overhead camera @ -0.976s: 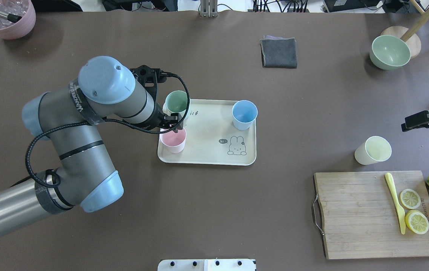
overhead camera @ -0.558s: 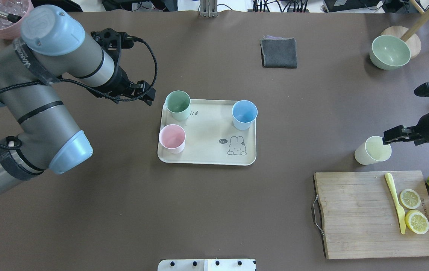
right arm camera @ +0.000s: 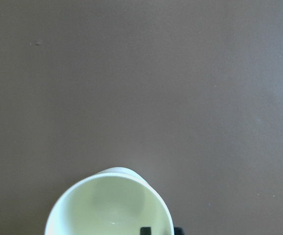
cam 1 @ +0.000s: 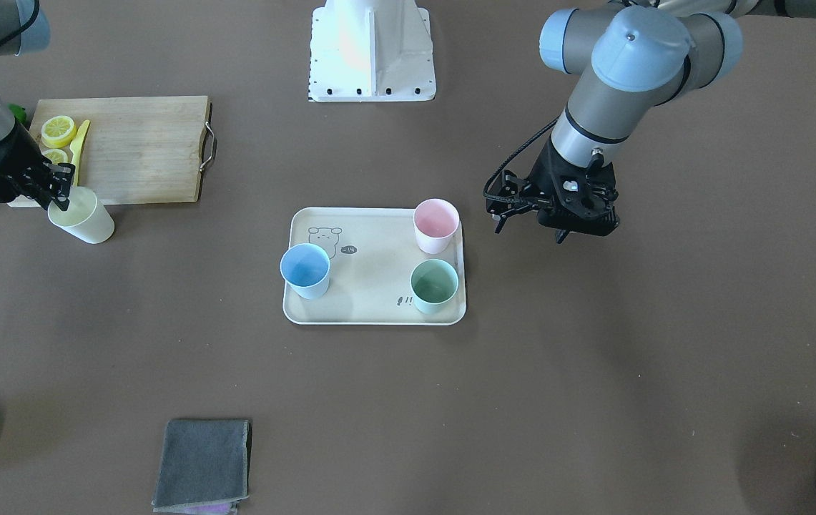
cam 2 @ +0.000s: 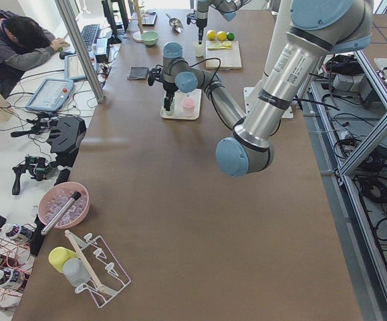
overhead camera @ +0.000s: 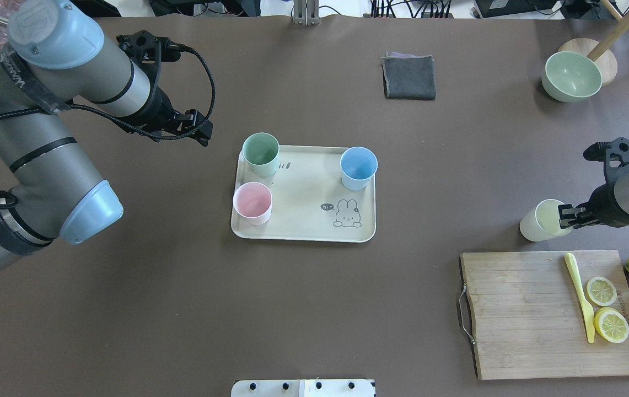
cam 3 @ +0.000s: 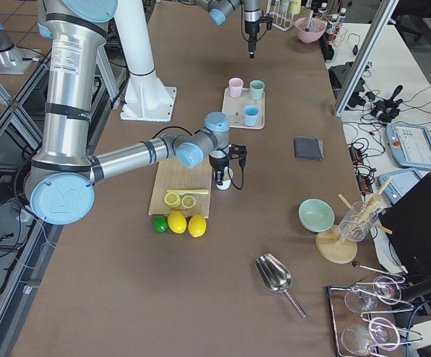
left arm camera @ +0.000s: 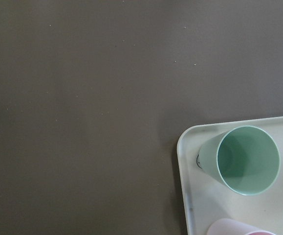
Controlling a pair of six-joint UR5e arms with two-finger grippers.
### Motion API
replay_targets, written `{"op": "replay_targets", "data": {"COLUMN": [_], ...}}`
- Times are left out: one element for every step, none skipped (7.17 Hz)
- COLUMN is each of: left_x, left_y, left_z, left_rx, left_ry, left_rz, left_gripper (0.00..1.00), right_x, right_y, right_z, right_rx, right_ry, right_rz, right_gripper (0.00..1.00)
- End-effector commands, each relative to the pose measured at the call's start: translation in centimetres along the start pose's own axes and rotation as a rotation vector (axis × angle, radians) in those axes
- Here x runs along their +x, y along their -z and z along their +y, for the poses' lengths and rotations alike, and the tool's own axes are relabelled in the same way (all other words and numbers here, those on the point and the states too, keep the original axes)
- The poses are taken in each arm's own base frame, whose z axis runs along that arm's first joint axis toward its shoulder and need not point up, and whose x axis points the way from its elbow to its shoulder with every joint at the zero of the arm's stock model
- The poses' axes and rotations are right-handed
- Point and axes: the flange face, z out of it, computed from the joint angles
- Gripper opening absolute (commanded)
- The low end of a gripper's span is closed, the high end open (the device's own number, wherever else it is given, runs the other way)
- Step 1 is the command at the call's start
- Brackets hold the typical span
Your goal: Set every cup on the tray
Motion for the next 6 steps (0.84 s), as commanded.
{"op": "replay_targets", "data": {"left_x": [0.0,-0.1,-0.5,-1.8,-4.9,-9.5], "left_y": [-0.1,0.0,0.3,1.0,1.2,2.0], "left_z": [0.0,0.0,-0.4,-1.2,-1.5,-2.2], "left_rx": [-0.001,-0.001,0.005,0.018,-0.003,-0.016], "left_ry": [0.0,0.001,0.008,0.021,-0.022,-0.066], "left_rz": [-0.001,0.0,-0.003,-0.013,-0.021,-0.036], "left_gripper": [0.98,0.98,0.98,0.98,0.98,0.98], "right_x": [-0.9,-2.5,-5.8,-9.1,-13.6,-19.2], "right_y": [0.2,1.1,2.7,4.1,6.1,6.6], "right_z": [-0.2,-0.8,-2.2,-3.7,-5.0,-4.6], "right_rx": [0.007,0.021,0.046,0.064,0.065,0.043], "right_ry": [0.009,0.007,-0.007,-0.052,-0.099,-0.145], "right_rz": [-0.011,-0.041,-0.089,-0.135,-0.176,-0.196], "right_gripper": [0.0,0.0,0.0,0.0,0.0,0.0]}}
